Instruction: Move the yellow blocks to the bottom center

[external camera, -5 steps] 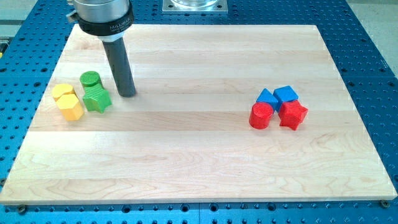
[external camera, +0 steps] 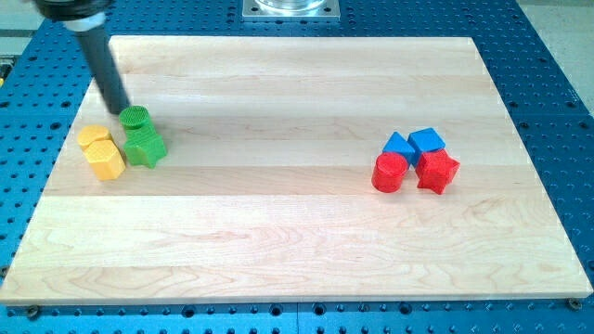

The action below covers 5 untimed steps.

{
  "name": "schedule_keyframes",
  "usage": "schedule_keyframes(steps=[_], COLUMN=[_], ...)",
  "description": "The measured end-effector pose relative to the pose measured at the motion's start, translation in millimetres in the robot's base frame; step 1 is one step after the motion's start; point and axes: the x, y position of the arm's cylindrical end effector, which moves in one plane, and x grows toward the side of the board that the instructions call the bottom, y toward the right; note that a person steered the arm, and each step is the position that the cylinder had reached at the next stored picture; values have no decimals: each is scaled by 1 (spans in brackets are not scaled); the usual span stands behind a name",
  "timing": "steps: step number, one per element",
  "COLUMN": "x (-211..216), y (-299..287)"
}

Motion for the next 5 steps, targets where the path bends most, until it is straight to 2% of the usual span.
schedule_keyframes(steps=[1, 3, 4, 5], x=[56, 154, 175, 201], y=[-22, 80, 84, 131])
